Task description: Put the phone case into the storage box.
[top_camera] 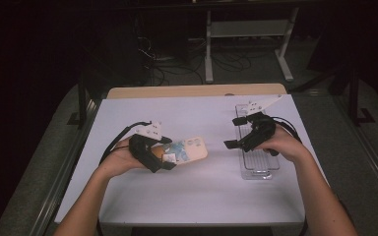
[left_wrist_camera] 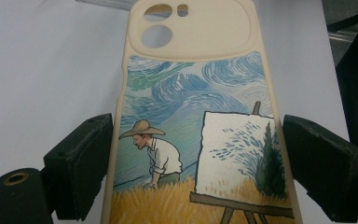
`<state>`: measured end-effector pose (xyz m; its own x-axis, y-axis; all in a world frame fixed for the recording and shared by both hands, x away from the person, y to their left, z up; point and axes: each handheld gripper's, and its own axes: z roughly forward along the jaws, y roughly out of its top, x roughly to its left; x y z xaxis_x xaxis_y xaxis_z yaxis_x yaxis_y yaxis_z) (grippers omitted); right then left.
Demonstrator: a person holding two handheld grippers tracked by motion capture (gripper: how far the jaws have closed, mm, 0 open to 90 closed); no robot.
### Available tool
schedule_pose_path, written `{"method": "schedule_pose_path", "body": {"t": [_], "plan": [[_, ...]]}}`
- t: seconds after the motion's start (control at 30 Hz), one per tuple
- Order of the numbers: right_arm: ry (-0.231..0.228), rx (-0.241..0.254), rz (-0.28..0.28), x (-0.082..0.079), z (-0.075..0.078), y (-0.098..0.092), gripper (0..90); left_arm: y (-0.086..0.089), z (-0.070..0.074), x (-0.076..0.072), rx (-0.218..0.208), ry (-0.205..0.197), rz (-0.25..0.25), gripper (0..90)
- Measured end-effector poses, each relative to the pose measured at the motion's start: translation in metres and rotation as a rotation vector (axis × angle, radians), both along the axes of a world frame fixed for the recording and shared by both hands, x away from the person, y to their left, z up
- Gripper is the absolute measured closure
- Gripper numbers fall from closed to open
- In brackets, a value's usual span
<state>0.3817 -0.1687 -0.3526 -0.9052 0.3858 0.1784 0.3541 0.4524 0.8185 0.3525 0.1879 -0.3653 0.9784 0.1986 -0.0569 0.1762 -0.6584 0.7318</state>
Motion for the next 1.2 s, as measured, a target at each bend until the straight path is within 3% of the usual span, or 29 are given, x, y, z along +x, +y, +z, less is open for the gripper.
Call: {"method": "schedule_pose_path", "body": {"t": [0.27, 0.43, 0.9, 1.2], "plan": [[0.012, 0.013, 0.067, 0.004, 0.002, 0.008, 0.6, -0.003, -0.001, -0.001, 0.004, -0.002, -0.023, 11.2], [0.015, -0.009, 0.103, -0.001, 0.001, 0.013, 0.6, -0.005, -0.002, -0.002, -0.003, -0.009, -0.048, 11.2], [-0.036, -0.051, 0.179, -0.011, 0.002, 0.023, 0.6, -0.016, -0.004, -0.007, 0.007, 0.006, -0.1, 11.2], [-0.035, -0.072, 0.215, -0.016, 0.0, 0.033, 0.6, -0.021, -0.004, -0.01, 0.008, -0.001, -0.121, 11.2]]}}
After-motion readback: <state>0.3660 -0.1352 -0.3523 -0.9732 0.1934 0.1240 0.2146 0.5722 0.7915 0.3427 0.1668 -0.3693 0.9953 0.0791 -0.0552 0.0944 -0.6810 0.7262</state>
